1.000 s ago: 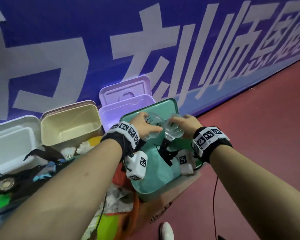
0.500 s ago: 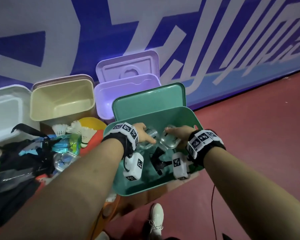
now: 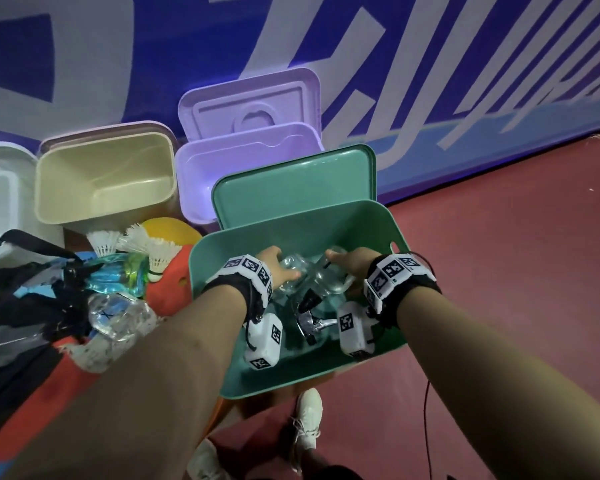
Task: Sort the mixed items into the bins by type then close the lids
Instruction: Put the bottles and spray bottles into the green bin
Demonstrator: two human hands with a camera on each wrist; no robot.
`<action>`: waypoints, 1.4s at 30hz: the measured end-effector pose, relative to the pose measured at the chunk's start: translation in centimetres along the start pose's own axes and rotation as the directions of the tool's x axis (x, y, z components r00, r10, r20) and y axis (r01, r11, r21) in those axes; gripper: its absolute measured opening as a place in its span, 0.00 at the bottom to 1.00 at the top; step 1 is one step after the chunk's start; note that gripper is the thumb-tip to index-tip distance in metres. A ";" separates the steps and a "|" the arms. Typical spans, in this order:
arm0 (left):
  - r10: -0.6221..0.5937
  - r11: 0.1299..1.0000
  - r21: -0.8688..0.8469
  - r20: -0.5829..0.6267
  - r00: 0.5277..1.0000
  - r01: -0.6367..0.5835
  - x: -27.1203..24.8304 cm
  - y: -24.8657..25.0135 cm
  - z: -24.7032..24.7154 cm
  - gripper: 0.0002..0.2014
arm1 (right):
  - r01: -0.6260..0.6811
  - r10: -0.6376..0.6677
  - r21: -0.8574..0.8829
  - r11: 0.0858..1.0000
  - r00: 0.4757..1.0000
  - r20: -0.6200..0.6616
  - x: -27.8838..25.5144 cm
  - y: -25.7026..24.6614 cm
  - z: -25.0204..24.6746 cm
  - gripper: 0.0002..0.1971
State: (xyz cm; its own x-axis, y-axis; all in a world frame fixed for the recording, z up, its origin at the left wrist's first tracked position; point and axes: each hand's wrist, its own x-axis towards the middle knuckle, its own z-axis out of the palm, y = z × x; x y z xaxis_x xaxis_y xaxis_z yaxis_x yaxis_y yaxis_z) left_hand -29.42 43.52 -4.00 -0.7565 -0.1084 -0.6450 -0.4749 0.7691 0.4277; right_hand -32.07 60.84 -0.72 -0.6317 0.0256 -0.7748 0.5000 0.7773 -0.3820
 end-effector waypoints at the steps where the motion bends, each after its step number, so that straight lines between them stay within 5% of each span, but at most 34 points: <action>1: -0.001 1.000 -0.015 -0.005 1.000 0.001 0.0 -0.1 0.1 0.36 | 0.003 -0.003 -0.015 1.000 1.000 0.002 0.1 0.0 0.1 0.28; 8: 0.044 0.999 -0.012 -0.054 0.998 -0.045 -0.6 0.4 -1.3 0.30 | 0.039 -0.042 -0.069 0.997 0.998 -0.044 -0.3 -1.0 -0.1 0.24; 13: 0.151 0.987 -0.041 -0.124 0.981 -0.158 -2.3 0.8 -4.0 0.26 | 0.134 -0.113 0.118 0.984 0.978 -0.174 -1.4 -2.4 -0.9 0.26; 16: 0.219 0.965 -0.099 -0.201 0.955 -0.242 -3.9 0.8 -6.3 0.22 | 0.237 -0.190 0.227 0.945 0.959 -0.210 -3.0 -4.1 -0.6 0.27; 21: 0.276 0.896 -0.219 -0.406 0.871 -0.386 -7.8 -1.6 -11.5 0.15 | 0.393 -0.353 0.377 0.839 0.919 -0.173 -7.9 -8.6 1.3 0.13; 29: 0.228 0.854 -0.227 -0.647 0.728 -0.469 -15.3 -13.5 -19.7 0.11 | 0.636 -0.621 0.340 0.693 0.766 -0.166 -16.0 -18.0 9.7 0.10; 34: 0.093 0.894 -0.256 -0.697 0.711 -0.368 -18.4 -23.4 -22.7 0.12 | 0.705 -0.701 0.248 0.664 0.703 -0.120 -18.5 -22.4 16.3 0.10; 42: -0.063 0.890 -0.367 -0.688 0.723 -0.272 -20.2 -33.7 -23.4 0.12 | 0.727 -0.728 0.142 0.671 0.683 -0.059 -19.2 -26.0 24.2 0.12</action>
State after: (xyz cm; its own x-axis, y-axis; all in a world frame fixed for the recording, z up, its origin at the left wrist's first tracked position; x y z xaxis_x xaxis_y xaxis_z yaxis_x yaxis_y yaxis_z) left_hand -8.62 5.06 9.40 -0.8265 -0.5600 -0.0575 -0.3817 0.4825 0.7883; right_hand -18.64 24.94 11.88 -0.8306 -0.5109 -0.2214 -0.0397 0.4510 -0.8917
